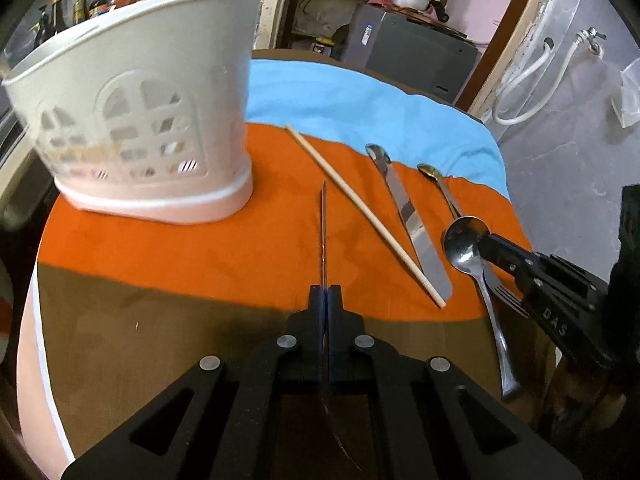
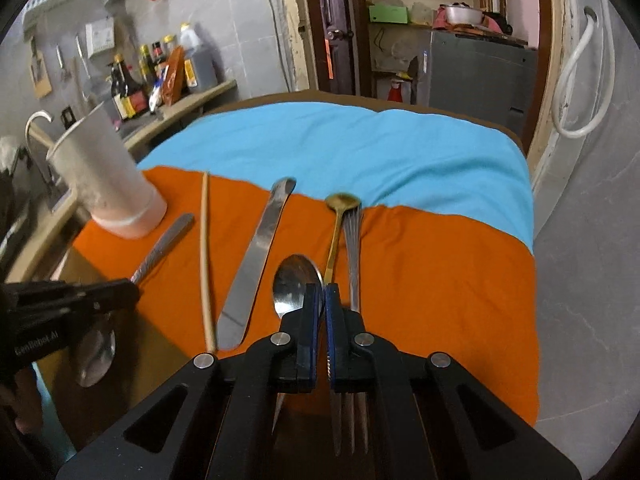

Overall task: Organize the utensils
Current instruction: 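Lift both spoons off the cloth with both tools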

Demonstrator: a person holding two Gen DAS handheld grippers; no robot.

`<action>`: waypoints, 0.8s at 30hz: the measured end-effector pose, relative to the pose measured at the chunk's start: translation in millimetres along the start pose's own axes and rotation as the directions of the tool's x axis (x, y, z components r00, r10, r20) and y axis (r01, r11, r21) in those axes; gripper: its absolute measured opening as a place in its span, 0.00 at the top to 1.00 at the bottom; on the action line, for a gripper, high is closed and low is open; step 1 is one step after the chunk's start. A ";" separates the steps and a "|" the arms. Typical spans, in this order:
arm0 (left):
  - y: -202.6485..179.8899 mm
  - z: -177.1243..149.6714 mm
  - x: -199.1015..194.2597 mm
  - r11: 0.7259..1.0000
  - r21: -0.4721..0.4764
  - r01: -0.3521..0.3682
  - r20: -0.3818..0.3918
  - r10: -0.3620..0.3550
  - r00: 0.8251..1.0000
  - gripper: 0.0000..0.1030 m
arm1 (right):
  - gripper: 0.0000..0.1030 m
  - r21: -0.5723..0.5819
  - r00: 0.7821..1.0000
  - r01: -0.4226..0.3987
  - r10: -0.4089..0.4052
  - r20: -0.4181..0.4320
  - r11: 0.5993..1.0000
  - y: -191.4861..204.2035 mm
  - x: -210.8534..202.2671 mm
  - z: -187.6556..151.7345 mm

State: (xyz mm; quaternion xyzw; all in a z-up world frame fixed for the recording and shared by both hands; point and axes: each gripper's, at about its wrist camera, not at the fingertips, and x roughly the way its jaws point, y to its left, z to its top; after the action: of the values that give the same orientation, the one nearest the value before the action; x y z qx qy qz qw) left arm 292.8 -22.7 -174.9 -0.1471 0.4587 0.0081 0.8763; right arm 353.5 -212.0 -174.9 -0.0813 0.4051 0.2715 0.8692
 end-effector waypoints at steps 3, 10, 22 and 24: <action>2.3 -2.6 0.3 1.000 0.003 -0.006 -0.019 0.006 1.000 0.99 | 0.99 -0.034 1.000 0.015 -0.015 0.001 0.999 9.0 -6.9 -3.5; 5.3 2.3 6.2 1.000 0.007 -0.001 -0.060 0.002 0.998 0.98 | 0.98 -0.088 1.000 0.012 -0.014 -0.015 0.996 23.9 -8.0 -8.6; 15.7 9.1 10.3 0.998 0.004 0.059 -0.098 -0.058 0.994 0.96 | 0.94 -0.075 0.993 -0.097 0.092 -0.073 0.992 39.8 0.1 -10.8; 15.4 8.7 9.9 0.998 0.014 0.058 -0.099 -0.057 0.993 0.96 | 0.94 -0.066 0.991 -0.114 0.109 -0.081 0.991 39.4 1.9 -11.2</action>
State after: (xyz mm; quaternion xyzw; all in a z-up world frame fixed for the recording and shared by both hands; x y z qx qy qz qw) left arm 303.3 -6.8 -182.1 -0.1531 0.4969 -0.0282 0.8537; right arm 325.9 -182.2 -180.6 -0.0996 0.4327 0.3305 0.8329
